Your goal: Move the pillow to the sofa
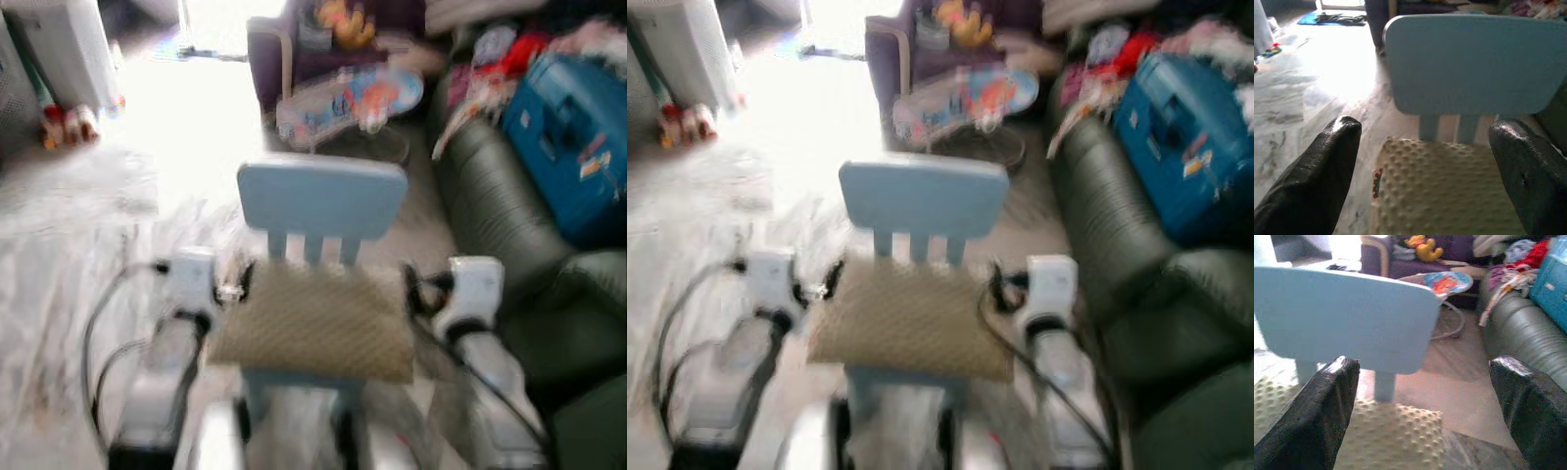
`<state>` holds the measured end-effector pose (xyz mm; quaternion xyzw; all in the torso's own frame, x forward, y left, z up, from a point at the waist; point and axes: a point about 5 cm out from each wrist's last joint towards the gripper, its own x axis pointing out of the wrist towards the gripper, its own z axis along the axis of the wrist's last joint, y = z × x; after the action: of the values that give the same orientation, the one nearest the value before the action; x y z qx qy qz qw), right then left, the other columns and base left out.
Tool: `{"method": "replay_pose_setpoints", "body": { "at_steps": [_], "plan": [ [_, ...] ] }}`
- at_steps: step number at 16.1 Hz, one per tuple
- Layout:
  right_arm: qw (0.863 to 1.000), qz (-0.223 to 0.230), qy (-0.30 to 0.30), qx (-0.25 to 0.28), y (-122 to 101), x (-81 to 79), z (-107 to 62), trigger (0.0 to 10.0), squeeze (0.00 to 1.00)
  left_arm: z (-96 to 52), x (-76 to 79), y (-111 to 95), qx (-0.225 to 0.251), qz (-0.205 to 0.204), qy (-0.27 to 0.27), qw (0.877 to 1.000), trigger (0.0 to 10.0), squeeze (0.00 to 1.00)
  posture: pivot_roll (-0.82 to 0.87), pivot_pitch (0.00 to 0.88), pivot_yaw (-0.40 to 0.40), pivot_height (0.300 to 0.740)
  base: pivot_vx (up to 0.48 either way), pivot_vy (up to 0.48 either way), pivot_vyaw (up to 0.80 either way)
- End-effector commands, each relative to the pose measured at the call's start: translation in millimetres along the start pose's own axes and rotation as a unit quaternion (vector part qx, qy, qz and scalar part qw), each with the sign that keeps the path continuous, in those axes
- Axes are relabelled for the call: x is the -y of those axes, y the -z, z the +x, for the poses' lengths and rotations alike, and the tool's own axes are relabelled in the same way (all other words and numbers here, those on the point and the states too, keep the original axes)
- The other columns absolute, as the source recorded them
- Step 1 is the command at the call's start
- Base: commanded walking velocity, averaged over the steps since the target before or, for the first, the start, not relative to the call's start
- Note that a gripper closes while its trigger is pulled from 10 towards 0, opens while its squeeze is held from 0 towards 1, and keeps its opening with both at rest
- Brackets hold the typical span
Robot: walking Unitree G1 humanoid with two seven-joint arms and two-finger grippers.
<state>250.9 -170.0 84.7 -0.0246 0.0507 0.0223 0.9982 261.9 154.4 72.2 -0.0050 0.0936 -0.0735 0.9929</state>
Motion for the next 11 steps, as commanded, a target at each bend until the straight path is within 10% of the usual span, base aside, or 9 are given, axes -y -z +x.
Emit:
{"method": "replay_pose_setpoints", "body": {
  "at_steps": [1,8,11],
  "plan": [
    [1.000,-0.003,0.014,-0.007,3,7.0,-5.3,10.0,0.00,0.0,9.5,-4,0.006,-0.011,0.015,1.000,10.0,0.00,-0.04,0.000,-0.053,0.645,0.000,0.000,0.00],
    [0.998,0.029,0.042,-0.031,6,9.7,-26.9,10.0,0.00,-35.8,-4.0,17,-0.060,0.009,0.007,0.998,10.0,0.00,-0.02,0.055,-0.027,0.610,0.000,0.000,0.00],
    [0.997,0.041,0.050,-0.039,8,10.1,-21.2,10.0,0.00,-26.5,-10.4,1,-0.029,0.020,-0.021,0.999,10.0,0.00,-0.02,0.055,-0.054,0.580,0.000,0.000,0.00]
  ]
}}
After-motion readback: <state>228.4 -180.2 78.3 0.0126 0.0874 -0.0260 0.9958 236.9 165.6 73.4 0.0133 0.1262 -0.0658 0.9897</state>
